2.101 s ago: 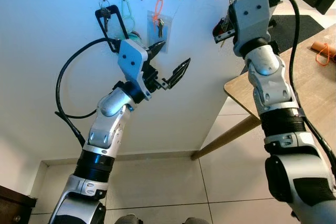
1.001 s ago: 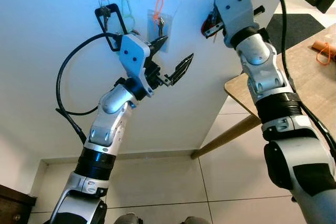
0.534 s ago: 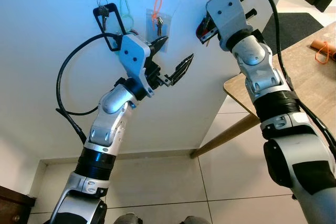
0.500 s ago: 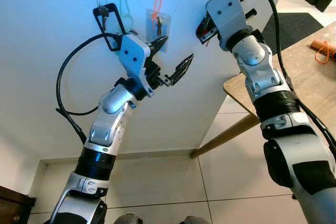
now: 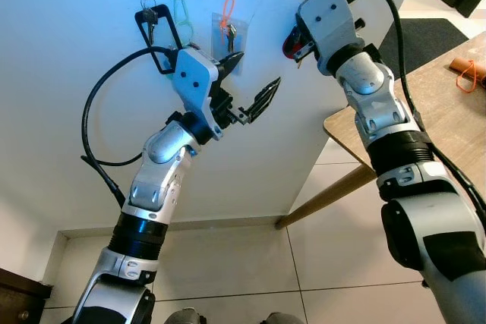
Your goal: Hang keys on a hook
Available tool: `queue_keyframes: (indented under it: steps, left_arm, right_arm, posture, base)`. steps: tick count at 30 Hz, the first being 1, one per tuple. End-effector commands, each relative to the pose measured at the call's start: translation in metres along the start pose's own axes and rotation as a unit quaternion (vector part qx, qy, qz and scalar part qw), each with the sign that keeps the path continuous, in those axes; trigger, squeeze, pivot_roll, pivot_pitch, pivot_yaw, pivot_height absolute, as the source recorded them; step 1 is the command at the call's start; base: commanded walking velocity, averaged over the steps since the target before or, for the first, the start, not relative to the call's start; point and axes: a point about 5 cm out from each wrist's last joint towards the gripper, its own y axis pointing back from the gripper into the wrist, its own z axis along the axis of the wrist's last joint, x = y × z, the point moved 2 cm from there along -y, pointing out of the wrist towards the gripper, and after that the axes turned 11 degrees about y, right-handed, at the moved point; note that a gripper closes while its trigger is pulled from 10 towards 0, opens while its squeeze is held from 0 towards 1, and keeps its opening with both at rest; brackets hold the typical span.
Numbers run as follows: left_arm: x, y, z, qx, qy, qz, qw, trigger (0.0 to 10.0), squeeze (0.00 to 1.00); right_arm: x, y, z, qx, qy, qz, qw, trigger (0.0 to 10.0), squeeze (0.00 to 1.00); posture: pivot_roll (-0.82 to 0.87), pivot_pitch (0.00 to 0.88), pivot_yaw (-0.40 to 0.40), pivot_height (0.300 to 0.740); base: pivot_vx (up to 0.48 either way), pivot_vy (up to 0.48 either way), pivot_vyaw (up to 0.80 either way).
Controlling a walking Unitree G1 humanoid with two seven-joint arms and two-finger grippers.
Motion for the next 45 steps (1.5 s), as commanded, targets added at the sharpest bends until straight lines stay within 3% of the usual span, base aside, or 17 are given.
queue_keyframes:
  steps: [1, 2, 6, 8, 9, 10, 15, 17, 23, 25, 27, 34, 38, 39, 41, 43, 45]
  left_arm:
    - [-0.005, -0.005, 0.003, -0.006, 0.003, -0.009, 1.000, 10.0, 0.00]
    - [-0.004, -0.004, 0.003, -0.006, 0.003, -0.007, 1.000, 10.0, 0.00]
    - [-0.003, -0.004, 0.002, -0.006, 0.004, -0.005, 1.000, 10.0, 0.00]
    - [-0.003, -0.004, 0.001, -0.005, 0.005, -0.004, 1.000, 10.0, 0.00]
    - [-0.003, -0.004, 0.001, -0.005, 0.005, -0.004, 1.000, 10.0, 0.00]
    - [-0.003, -0.004, 0.000, -0.004, 0.005, -0.004, 1.000, 10.0, 0.00]
    - [-0.003, -0.004, 0.000, -0.004, 0.006, -0.004, 1.000, 10.0, 0.00]
    - [-0.003, -0.004, 0.000, -0.004, 0.006, -0.004, 1.000, 10.0, 0.00]
    - [-0.002, 0.003, -0.008, 0.016, 0.013, -0.008, 1.000, 10.0, 0.00]
    - [0.001, 0.014, -0.022, 0.050, 0.011, -0.014, 0.999, 10.0, 0.00]
    - [0.002, 0.018, -0.026, 0.059, 0.008, -0.014, 0.998, 10.0, 0.00]
    - [0.003, 0.066, -0.081, 0.180, -0.022, -0.032, 0.983, 10.0, 0.00]
    - [0.014, 0.101, -0.123, 0.281, -0.040, 0.025, 0.958, 10.0, 0.00]
    - [0.028, 0.134, -0.156, 0.364, -0.045, 0.102, 0.925, 10.0, 0.00]
    - [0.032, 0.148, -0.167, 0.393, -0.040, 0.136, 0.909, 10.0, 0.00]
    - [0.032, 0.148, -0.167, 0.393, -0.040, 0.136, 0.909, 10.0, 0.00]
    - [0.037, 0.172, -0.182, 0.426, -0.023, 0.190, 0.885, 10.0, 0.00]
  right_arm:
    - [-0.001, -0.001, 0.002, -0.004, 0.002, -0.001, 1.000, 10.0, 0.55]
    - [-0.001, -0.001, 0.003, -0.007, 0.001, -0.004, 1.000, 10.0, 0.00]
    - [-0.004, 0.000, 0.007, -0.023, -0.006, -0.017, 1.000, 10.0, 0.00]
    - [-0.007, 0.001, 0.010, -0.034, -0.025, -0.026, 0.999, 10.0, 0.33]
    - [-0.007, 0.001, 0.010, -0.034, -0.025, -0.026, 0.999, 10.0, 0.33]
    - [-0.007, 0.001, 0.010, -0.036, -0.029, -0.027, 0.999, 10.0, 1.00]
    - [-0.008, 0.002, 0.010, -0.036, -0.016, -0.028, 0.999, 10.0, 1.00]
    - [-0.008, 0.004, 0.012, -0.049, -0.027, -0.035, 0.998, 10.0, 0.00]
    - [0.005, 0.016, 0.014, -0.077, -0.069, -0.028, 0.994, 10.0, 0.00]
    - [0.033, 0.032, 0.009, -0.062, -0.077, 0.014, 0.995, 10.0, 0.00]
    - [0.040, 0.038, 0.008, -0.059, -0.082, 0.021, 0.995, 10.0, 0.00]
    - [0.084, 0.093, -0.030, 0.004, -0.144, -0.004, 0.990, 10.0, 0.00]
    - [0.105, 0.127, -0.067, 0.087, -0.193, -0.038, 0.977, 10.0, 0.00]
    - [0.133, 0.160, -0.100, 0.172, -0.238, -0.050, 0.955, 10.0, 0.00]
    - [0.146, 0.175, -0.113, 0.207, -0.259, -0.053, 0.942, 10.0, 0.00]
    - [0.146, 0.175, -0.113, 0.207, -0.259, -0.053, 0.942, 10.0, 0.00]
    - [0.171, 0.206, -0.132, 0.280, -0.285, -0.046, 0.916, 10.0, 0.00]
  posture:
    - [0.07, 0.078, -0.010, 0.740]
    - [0.07, 0.078, -0.010, 0.740]
    - [0.07, 0.074, -0.010, 0.740]
    - [0.06, 0.071, -0.010, 0.740]
    - [0.06, 0.071, -0.010, 0.740]
    - [0.06, 0.071, -0.010, 0.740]
    - [0.06, 0.069, -0.011, 0.740]
    - [0.06, 0.069, -0.011, 0.740]
    - [0.06, 0.061, -0.011, 0.740]
    - [0.07, 0.059, -0.013, 0.740]
    - [0.07, 0.059, -0.013, 0.740]
    - [0.07, 0.069, 0.001, 0.740]
    - [0.07, 0.068, 0.002, 0.740]
    - [0.07, 0.065, 0.002, 0.740]
    - [0.07, 0.065, 0.004, 0.740]
    - [0.07, 0.065, 0.004, 0.740]
    - [0.07, 0.064, 0.008, 0.740]
  base:
    - [0.000, 0.000, 0.00]
    - [0.000, 0.000, 0.00]
    - [0.000, 0.000, 0.00]
    - [0.000, 0.000, 0.00]
    - [0.000, 0.000, 0.00]
    - [0.000, 0.000, 0.00]
    - [0.000, 0.000, 0.00]
    - [0.000, 0.000, 0.00]
    - [0.000, 0.000, 0.00]
    - [0.000, 0.000, 0.00]
    - [0.000, 0.000, 0.00]
    - [0.000, 0.000, 0.00]
    - [0.000, 0.000, 0.00]
    - [0.000, 0.000, 0.00]
    - [0.000, 0.000, 0.00]
    - [0.000, 0.000, 0.00]
    - [0.000, 0.000, 0.00]
